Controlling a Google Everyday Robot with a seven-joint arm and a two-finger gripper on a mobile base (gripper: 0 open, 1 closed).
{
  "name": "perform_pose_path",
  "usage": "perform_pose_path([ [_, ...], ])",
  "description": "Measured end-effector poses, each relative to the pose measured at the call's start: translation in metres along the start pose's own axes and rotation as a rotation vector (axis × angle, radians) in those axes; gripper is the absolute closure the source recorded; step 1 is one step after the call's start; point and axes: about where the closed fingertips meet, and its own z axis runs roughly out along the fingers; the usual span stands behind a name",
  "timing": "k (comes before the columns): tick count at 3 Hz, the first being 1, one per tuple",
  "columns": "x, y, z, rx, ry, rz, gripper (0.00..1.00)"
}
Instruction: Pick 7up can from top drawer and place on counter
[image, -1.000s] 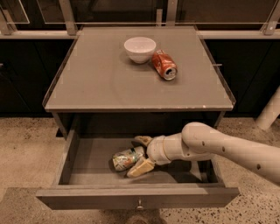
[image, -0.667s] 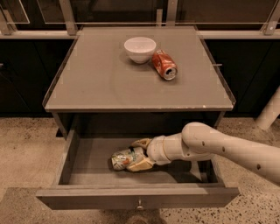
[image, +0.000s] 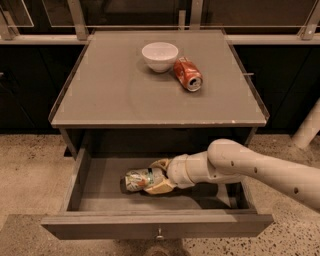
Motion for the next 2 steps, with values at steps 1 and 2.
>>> perform_pose_path([
  [1,-0.019,0.006,-0.03,0.021,-0.015,-0.025,1.0],
  [2,-0.04,0.028,-0.085,0.076,-0.022,-0.014,1.0],
])
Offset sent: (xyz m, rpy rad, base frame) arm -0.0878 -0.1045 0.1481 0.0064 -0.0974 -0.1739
